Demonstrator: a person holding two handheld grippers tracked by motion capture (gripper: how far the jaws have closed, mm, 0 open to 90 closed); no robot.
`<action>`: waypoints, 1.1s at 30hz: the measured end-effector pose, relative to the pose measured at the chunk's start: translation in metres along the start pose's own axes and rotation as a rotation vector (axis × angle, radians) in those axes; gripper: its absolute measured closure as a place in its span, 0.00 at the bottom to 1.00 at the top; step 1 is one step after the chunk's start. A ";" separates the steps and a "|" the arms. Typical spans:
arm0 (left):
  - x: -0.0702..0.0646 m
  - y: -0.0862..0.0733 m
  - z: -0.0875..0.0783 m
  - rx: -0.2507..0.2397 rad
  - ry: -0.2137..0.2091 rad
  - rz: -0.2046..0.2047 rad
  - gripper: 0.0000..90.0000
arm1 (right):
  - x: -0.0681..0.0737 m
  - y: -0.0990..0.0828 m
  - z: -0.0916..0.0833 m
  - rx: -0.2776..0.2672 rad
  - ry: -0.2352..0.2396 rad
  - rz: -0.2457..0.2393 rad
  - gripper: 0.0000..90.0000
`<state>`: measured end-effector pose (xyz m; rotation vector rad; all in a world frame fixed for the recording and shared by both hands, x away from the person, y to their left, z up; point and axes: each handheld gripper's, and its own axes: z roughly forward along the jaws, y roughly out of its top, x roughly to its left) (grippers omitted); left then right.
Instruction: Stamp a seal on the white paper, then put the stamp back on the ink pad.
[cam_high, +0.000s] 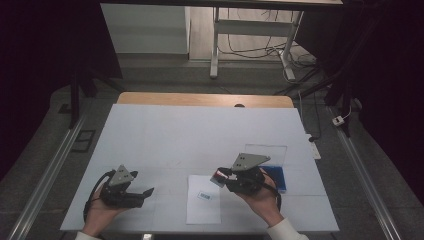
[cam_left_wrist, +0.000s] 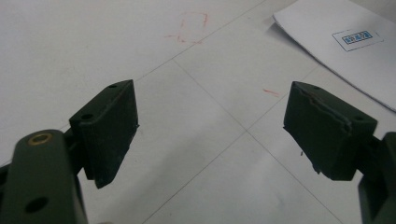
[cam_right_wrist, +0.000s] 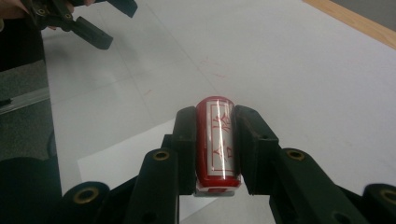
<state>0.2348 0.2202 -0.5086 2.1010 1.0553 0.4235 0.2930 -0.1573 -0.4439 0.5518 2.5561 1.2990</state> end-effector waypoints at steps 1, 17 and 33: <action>0.000 0.000 0.000 0.000 0.000 0.000 0.20 | -0.001 0.000 -0.001 0.000 -0.004 0.001 0.78; 0.000 0.000 -0.001 -0.002 -0.008 0.000 0.20 | -0.031 -0.014 -0.033 -0.006 -0.091 0.050 0.78; 0.000 0.000 -0.001 -0.003 -0.007 -0.001 0.20 | -0.062 -0.038 -0.057 0.040 -0.213 0.119 0.78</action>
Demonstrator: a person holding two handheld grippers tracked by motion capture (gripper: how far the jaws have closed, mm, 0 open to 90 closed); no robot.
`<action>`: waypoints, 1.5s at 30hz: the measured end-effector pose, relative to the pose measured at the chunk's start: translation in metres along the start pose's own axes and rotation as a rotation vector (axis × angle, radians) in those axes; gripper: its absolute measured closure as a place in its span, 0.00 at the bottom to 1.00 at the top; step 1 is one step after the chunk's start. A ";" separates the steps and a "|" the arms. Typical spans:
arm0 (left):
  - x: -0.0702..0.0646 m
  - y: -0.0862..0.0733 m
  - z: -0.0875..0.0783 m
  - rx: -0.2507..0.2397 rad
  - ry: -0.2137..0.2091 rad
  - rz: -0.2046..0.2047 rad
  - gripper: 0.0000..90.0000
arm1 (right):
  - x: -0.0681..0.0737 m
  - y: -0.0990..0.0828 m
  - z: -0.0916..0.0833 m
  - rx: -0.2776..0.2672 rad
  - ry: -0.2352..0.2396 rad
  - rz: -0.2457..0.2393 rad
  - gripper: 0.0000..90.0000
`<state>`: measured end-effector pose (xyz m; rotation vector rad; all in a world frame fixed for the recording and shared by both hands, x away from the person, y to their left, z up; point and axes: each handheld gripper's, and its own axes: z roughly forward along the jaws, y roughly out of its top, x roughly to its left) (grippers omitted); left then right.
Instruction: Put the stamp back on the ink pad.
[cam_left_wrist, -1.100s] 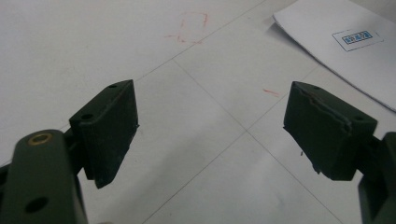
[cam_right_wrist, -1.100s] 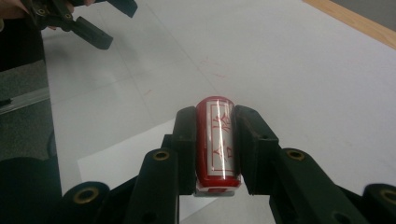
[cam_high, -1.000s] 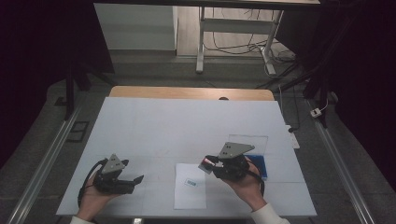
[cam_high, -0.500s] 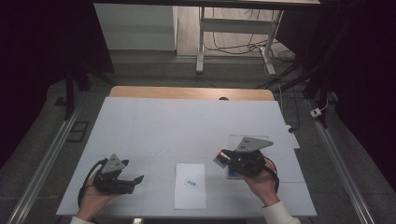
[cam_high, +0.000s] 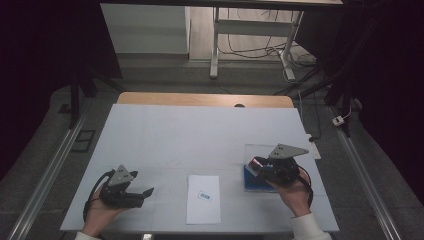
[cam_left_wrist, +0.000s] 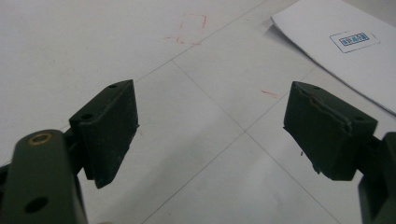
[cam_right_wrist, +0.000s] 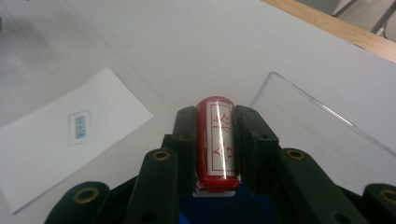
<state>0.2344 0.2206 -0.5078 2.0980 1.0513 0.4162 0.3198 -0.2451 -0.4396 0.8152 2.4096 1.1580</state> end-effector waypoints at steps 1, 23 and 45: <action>0.000 0.000 0.000 -0.001 -0.001 0.000 0.20 | -0.002 -0.001 0.000 0.010 -0.013 -0.001 0.78; -0.001 -0.001 0.001 0.005 -0.004 0.004 0.20 | -0.022 -0.028 0.017 0.203 -0.087 0.042 0.77; -0.003 -0.004 -0.001 -0.002 -0.004 -0.009 0.20 | -0.009 -0.071 -0.021 -0.018 -0.080 0.074 0.35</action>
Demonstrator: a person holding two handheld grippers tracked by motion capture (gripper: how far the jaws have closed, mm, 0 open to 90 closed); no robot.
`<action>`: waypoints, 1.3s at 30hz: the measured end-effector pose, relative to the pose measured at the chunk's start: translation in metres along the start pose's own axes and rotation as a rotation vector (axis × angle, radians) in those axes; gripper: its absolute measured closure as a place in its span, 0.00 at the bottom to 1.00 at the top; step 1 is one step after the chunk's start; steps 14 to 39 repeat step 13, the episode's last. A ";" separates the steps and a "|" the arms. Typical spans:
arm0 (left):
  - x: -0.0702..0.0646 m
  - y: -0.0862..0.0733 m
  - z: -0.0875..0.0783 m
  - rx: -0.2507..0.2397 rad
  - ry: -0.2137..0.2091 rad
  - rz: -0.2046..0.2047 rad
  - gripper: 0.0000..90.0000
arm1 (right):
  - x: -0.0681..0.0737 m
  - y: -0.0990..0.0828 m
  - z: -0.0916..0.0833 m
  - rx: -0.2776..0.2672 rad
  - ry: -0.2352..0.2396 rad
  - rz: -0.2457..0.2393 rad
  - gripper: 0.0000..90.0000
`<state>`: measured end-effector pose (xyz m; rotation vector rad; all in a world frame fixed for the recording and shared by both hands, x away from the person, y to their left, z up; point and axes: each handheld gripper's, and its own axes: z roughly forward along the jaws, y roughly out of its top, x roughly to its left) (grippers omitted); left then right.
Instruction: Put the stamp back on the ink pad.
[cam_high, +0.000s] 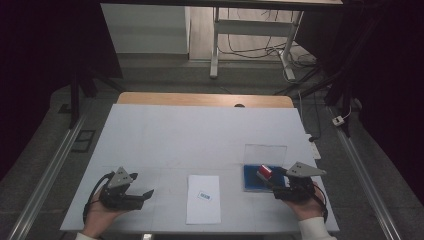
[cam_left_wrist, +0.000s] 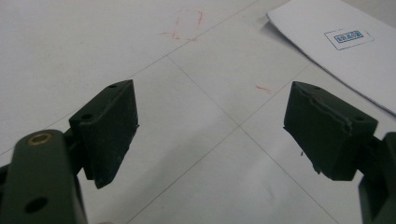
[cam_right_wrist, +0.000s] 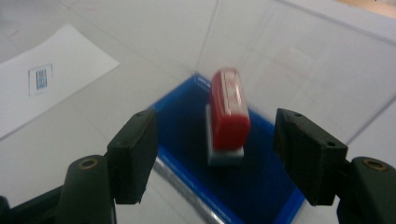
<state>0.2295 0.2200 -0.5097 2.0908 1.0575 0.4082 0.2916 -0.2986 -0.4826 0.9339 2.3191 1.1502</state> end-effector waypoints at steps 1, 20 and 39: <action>0.000 0.000 0.000 0.000 0.000 0.000 0.20 | -0.001 -0.003 -0.001 -0.001 -0.003 -0.002 0.35; -0.001 0.001 0.001 -0.002 -0.001 0.004 0.20 | -0.003 -0.015 -0.002 0.002 0.015 -0.035 0.35; -0.001 0.001 0.001 -0.002 -0.001 0.004 0.20 | -0.003 -0.015 -0.002 0.002 0.015 -0.035 0.35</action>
